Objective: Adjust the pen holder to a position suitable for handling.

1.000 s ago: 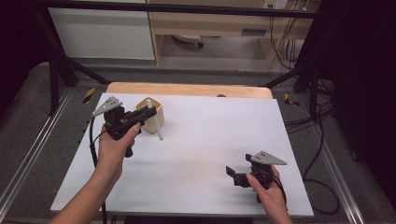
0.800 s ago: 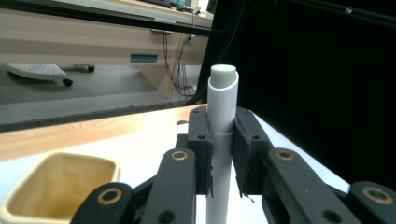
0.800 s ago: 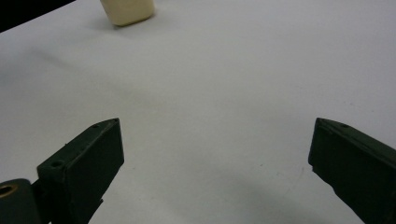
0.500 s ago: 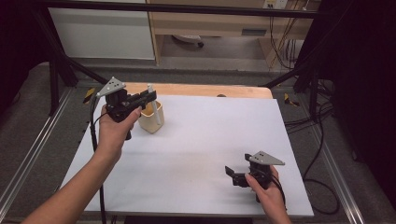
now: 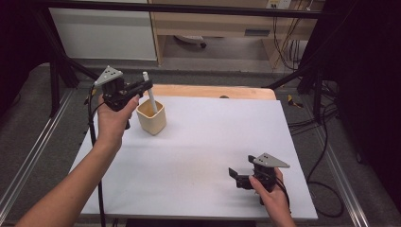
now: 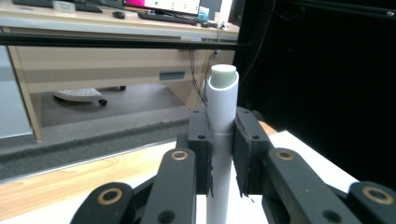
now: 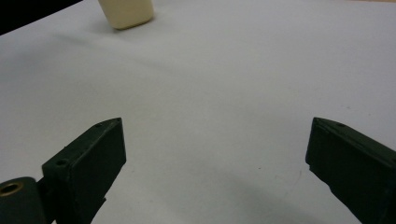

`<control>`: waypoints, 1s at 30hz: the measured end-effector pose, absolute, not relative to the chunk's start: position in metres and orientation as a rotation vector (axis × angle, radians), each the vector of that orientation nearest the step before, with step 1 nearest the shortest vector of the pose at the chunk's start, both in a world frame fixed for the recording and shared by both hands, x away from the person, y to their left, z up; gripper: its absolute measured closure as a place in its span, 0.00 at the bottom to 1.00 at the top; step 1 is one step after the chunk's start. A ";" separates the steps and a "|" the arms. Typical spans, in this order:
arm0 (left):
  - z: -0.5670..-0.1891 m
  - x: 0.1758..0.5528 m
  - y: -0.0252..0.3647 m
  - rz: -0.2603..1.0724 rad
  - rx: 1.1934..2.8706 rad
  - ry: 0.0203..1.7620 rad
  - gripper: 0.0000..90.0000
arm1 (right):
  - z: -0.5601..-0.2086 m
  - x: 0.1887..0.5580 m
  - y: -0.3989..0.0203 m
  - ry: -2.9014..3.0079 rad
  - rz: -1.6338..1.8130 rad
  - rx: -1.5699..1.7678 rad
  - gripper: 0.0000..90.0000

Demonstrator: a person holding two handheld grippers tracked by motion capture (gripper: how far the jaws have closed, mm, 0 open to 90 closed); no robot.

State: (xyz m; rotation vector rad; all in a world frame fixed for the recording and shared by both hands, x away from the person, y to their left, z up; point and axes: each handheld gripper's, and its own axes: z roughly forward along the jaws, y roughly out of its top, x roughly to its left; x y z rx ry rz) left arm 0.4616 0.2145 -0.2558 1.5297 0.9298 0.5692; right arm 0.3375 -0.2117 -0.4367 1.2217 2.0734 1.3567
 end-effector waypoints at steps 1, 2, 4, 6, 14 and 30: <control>-0.256 0.463 0.215 0.572 1.529 0.933 0.88 | -0.436 0.337 -0.211 2.073 1.356 1.216 0.06; -0.256 0.464 0.215 0.579 1.532 0.935 0.88 | -0.436 0.337 -0.211 2.072 1.359 1.211 0.06; -0.255 0.465 0.215 0.593 1.536 0.938 0.88 | -0.436 0.337 -0.210 2.073 1.362 1.207 0.05; -0.253 0.467 0.215 0.601 1.537 0.937 0.88 | -0.436 0.337 -0.210 2.075 1.364 1.205 0.05; -0.247 0.471 0.213 0.619 1.532 0.921 0.88 | -0.436 0.336 -0.210 2.073 1.364 1.201 0.05; -0.250 0.484 0.220 0.646 1.522 0.947 0.88 | -0.435 0.336 -0.210 2.077 1.363 1.196 0.05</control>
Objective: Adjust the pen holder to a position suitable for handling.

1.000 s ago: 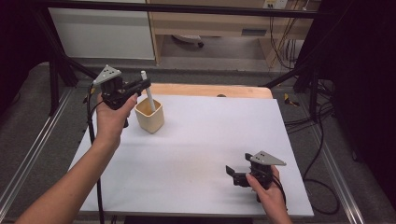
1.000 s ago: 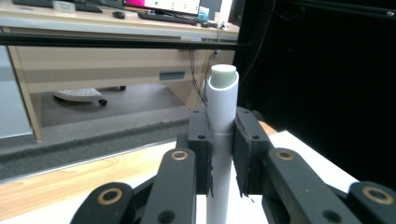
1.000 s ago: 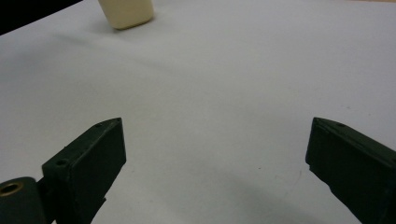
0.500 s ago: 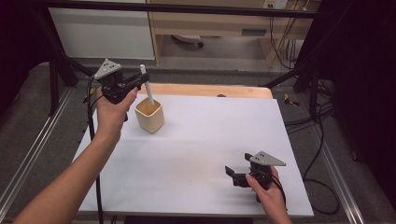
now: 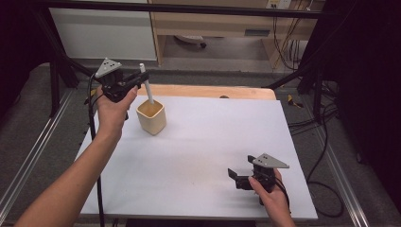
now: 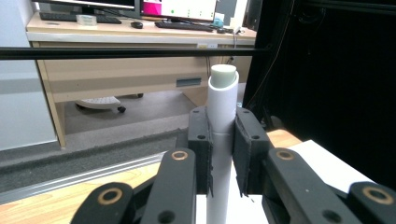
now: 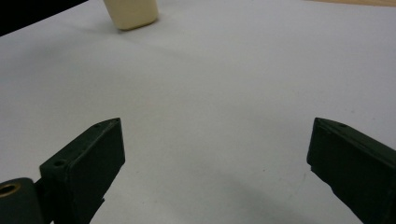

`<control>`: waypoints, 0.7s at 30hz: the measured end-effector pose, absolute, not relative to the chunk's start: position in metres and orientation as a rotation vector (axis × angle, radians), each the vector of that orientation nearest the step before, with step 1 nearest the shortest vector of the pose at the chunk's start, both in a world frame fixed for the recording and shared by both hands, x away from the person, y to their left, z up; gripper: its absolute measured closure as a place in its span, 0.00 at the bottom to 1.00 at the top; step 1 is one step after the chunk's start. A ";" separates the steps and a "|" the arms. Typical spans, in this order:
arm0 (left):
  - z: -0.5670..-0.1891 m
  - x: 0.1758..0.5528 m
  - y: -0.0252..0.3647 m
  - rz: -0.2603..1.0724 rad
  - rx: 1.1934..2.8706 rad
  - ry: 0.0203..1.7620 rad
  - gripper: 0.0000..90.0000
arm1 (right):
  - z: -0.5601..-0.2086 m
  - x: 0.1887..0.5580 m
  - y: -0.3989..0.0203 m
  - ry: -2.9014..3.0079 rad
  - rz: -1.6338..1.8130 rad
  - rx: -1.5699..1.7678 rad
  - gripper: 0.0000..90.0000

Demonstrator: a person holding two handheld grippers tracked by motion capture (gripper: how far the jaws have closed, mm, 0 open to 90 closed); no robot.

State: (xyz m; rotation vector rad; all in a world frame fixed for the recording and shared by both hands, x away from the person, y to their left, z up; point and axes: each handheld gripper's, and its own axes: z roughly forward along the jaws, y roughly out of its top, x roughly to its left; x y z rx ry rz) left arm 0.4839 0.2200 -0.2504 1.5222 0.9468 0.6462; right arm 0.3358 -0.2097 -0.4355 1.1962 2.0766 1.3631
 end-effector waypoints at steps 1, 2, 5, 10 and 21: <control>-0.251 0.485 0.220 0.648 1.522 0.948 0.88 | -0.435 0.336 -0.210 2.077 1.365 1.197 0.05; -0.251 0.485 0.221 0.651 1.522 0.949 0.88 | -0.435 0.336 -0.210 2.077 1.366 1.200 0.05; -0.252 0.486 0.222 0.655 1.520 0.952 0.88 | -0.436 0.336 -0.210 2.076 1.364 1.201 0.05; -0.253 0.489 0.224 0.659 1.518 0.961 0.88 | -0.435 0.336 -0.209 2.078 1.361 1.188 0.06; -0.262 0.495 0.227 0.642 1.502 0.997 0.87 | -0.437 0.336 -0.209 2.081 1.355 1.207 0.05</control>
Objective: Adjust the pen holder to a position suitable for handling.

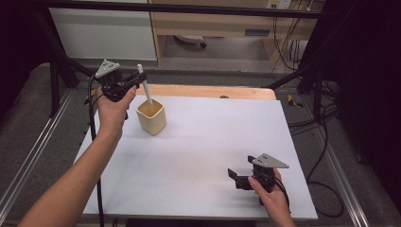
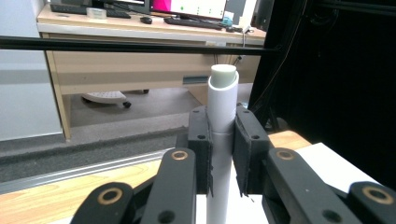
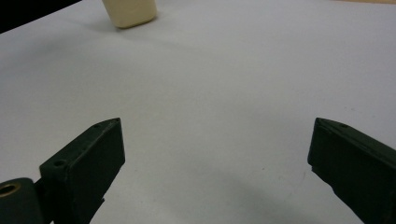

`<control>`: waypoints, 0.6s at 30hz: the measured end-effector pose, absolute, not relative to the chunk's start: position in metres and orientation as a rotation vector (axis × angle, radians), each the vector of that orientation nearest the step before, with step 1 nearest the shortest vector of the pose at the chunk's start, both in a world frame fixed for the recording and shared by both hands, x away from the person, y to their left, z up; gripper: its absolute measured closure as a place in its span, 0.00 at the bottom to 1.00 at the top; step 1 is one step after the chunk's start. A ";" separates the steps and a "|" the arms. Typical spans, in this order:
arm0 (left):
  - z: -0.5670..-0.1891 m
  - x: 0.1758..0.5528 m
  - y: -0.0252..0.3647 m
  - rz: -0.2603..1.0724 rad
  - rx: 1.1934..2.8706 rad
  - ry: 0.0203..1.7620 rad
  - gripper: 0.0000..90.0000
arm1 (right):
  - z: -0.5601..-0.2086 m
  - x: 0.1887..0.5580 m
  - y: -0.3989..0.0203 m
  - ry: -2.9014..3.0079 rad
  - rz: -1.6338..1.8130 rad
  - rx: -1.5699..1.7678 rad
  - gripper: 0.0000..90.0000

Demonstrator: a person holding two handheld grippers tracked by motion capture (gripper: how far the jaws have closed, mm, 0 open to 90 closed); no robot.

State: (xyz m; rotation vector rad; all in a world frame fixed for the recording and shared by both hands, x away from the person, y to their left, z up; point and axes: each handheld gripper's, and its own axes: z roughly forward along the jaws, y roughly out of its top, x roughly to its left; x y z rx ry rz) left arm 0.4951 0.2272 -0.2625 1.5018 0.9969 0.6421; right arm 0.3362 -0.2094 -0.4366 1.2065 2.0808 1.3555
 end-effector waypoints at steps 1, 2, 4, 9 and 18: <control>-0.263 0.496 0.228 0.644 1.501 1.000 0.88 | -0.437 0.336 -0.209 2.080 1.356 1.202 0.05; -0.264 0.497 0.228 0.643 1.499 1.004 0.88 | -0.437 0.336 -0.209 2.081 1.356 1.202 0.05; -0.267 0.498 0.229 0.636 1.489 1.012 0.88 | -0.437 0.336 -0.209 2.086 1.357 1.205 0.05; -0.270 0.501 0.229 0.628 1.487 1.021 0.88 | -0.437 0.336 -0.210 2.086 1.360 1.209 0.05; -0.275 0.506 0.226 0.659 1.503 1.023 0.88 | -0.435 0.336 -0.211 2.094 1.352 1.188 0.05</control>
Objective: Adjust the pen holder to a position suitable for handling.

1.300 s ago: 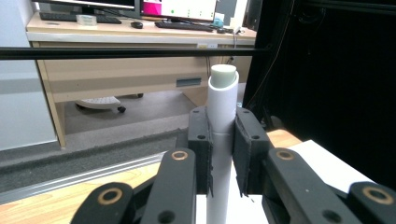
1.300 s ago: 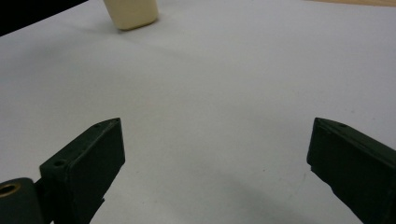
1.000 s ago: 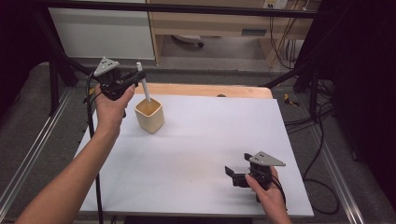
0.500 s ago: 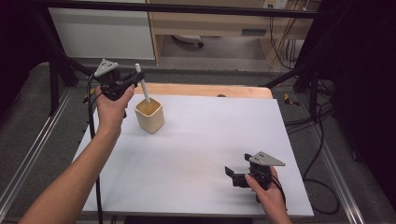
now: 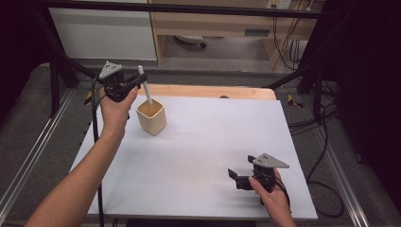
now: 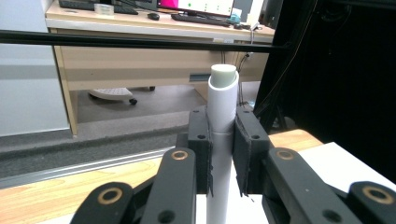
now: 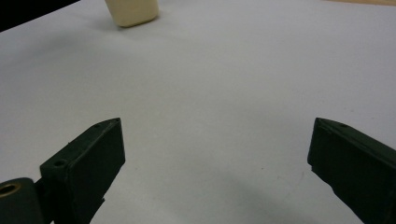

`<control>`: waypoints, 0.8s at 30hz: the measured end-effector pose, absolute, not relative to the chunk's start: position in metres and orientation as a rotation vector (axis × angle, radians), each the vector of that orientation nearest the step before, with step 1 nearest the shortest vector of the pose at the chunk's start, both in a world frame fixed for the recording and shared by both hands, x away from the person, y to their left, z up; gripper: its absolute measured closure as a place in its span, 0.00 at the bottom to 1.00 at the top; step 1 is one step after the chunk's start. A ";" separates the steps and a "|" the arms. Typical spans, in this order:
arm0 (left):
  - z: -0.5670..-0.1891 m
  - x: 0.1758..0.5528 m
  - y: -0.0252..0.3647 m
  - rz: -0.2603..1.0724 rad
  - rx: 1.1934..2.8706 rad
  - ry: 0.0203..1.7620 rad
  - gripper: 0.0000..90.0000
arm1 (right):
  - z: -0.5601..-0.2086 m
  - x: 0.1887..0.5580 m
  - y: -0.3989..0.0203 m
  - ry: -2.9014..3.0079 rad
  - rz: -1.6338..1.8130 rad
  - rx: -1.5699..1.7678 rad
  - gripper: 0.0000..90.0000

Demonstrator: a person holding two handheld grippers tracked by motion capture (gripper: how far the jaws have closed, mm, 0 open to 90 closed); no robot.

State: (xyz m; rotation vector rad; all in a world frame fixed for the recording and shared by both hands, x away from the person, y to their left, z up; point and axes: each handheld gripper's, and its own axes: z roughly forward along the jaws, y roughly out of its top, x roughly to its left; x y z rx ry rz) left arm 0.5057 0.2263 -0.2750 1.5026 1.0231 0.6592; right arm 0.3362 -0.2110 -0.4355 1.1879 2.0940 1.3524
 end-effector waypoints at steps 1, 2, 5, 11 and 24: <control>-0.276 0.506 0.226 0.660 1.506 1.024 0.88 | -0.435 0.336 -0.211 2.089 1.356 1.191 0.05; -0.276 0.507 0.225 0.661 1.507 1.023 0.88 | -0.435 0.336 -0.212 2.088 1.357 1.191 0.05; -0.277 0.507 0.223 0.667 1.519 1.019 0.88 | -0.435 0.336 -0.212 2.088 1.354 1.188 0.05; -0.278 0.508 0.222 0.671 1.526 1.014 0.88 | -0.435 0.336 -0.211 2.087 1.349 1.179 0.05; -0.287 0.510 0.228 0.663 1.516 1.047 0.88 | -0.436 0.336 -0.211 2.093 1.351 1.184 0.05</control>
